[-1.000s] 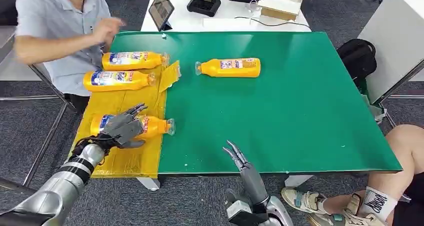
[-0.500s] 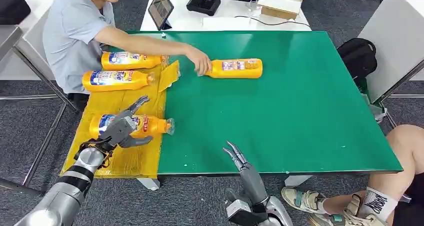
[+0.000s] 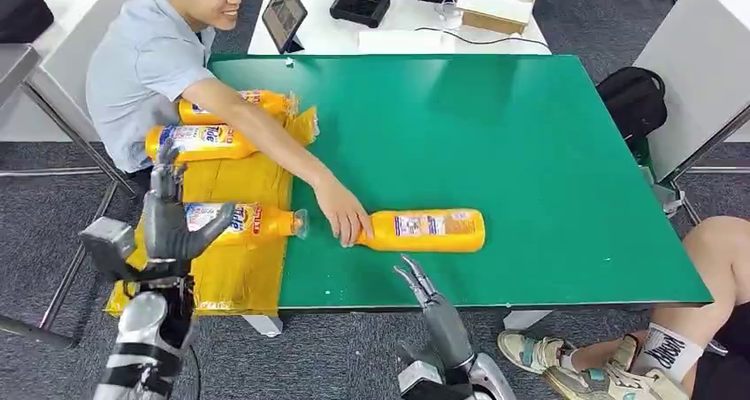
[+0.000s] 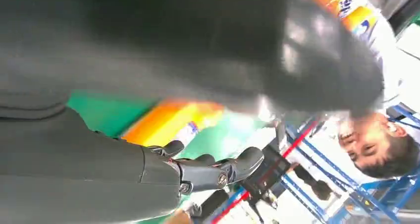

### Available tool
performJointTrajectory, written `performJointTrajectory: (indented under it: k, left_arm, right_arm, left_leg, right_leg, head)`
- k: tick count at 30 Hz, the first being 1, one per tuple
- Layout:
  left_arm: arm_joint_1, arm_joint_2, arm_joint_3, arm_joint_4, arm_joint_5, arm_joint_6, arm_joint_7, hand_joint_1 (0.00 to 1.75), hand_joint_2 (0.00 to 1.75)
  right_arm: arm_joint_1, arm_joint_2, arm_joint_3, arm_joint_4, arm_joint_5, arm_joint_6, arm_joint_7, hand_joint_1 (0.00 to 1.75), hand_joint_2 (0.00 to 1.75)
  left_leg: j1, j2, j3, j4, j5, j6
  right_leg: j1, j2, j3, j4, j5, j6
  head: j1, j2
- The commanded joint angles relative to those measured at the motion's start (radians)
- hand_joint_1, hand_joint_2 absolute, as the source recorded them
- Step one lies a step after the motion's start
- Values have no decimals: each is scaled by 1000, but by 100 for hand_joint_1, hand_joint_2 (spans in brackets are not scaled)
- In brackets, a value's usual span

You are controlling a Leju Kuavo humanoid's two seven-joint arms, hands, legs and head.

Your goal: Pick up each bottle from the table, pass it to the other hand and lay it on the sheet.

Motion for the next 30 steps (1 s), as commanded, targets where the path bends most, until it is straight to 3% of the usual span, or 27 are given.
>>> performJointTrajectory:
  k: [1,5,9,15,19,30]
  left_arm:
    - [241,-81,-65,-159,-90,186,13,0,175]
    - [251,-75,-123,-126,-221,294,33,0,175]
    - [253,-68,-156,-133,-215,288,39,0,175]
    - [245,-61,-168,-133,-214,277,44,0,175]
    - [214,-54,-189,-98,-49,105,119,0,175]
    - [149,-51,-235,1,19,31,178,0,175]
  right_arm:
    - [-24,-81,-207,-70,198,-45,192,0,175]
    - [-111,-129,-287,31,268,-3,223,0,175]
    - [-192,-156,-266,115,361,-16,222,0,175]
    - [-269,-155,-246,187,384,-11,252,0,175]
    - [-378,-172,-216,365,403,-32,246,0,175]
    - [-539,-95,-107,608,429,-30,231,0,175]
  left_leg:
    - [-1,3,4,0,-3,2]
    - [-2,-1,3,0,-3,3]
    - [-3,1,2,0,-2,3]
    - [-2,1,4,-1,-2,3]
    - [-1,4,5,0,-3,3]
    - [-2,4,5,-1,-2,3]
  right_leg:
    - [0,2,4,-1,-1,-2]
    - [-1,-2,4,-2,-2,-2]
    - [-2,1,2,-2,0,-1]
    - [0,-1,4,-2,0,-2]
    - [0,3,5,-2,0,-2]
    - [0,2,4,-2,1,-2]
  head:
    - [0,0]
    - [0,0]
    - [0,0]
    - [0,0]
    - [0,0]
    - [0,0]
